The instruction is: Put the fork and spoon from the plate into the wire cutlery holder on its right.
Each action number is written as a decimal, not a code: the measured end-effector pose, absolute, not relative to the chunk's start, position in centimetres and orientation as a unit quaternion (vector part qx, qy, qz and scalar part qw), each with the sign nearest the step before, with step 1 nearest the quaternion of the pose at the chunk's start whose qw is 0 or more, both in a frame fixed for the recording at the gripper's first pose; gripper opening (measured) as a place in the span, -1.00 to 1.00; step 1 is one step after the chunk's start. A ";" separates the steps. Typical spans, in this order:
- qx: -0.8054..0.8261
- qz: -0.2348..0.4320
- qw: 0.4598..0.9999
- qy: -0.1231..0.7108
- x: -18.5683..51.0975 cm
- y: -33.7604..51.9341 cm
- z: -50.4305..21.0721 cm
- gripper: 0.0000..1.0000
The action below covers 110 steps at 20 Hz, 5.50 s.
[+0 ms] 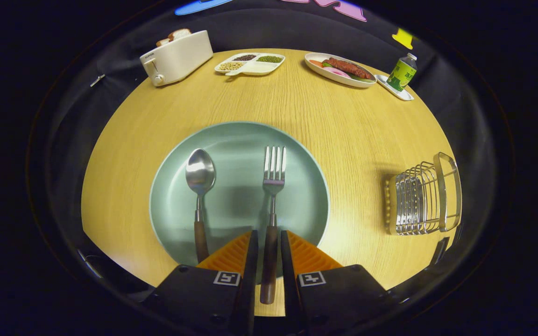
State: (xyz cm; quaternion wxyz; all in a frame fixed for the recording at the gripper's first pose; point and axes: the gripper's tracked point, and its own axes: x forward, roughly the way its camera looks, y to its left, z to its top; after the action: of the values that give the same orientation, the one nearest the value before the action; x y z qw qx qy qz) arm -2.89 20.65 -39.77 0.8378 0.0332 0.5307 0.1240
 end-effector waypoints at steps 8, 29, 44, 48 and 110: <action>0.095 0.157 0.841 0.508 -2.9 19.9 -35.8 -0.79; -0.126 0.234 0.590 0.762 -5.6 -4.7 -32.3 -0.80; -0.142 0.212 0.654 0.712 -0.4 -2.4 -33.9 -0.04; -0.087 0.198 0.757 0.616 0.5 -1.8 -30.5 -0.03; -0.209 0.244 0.566 0.759 -3.7 -5.7 -28.8 -0.88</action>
State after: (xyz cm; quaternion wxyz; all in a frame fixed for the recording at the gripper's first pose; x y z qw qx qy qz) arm -3.66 -5.70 -28.75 0.5663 -0.2089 0.7589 0.2444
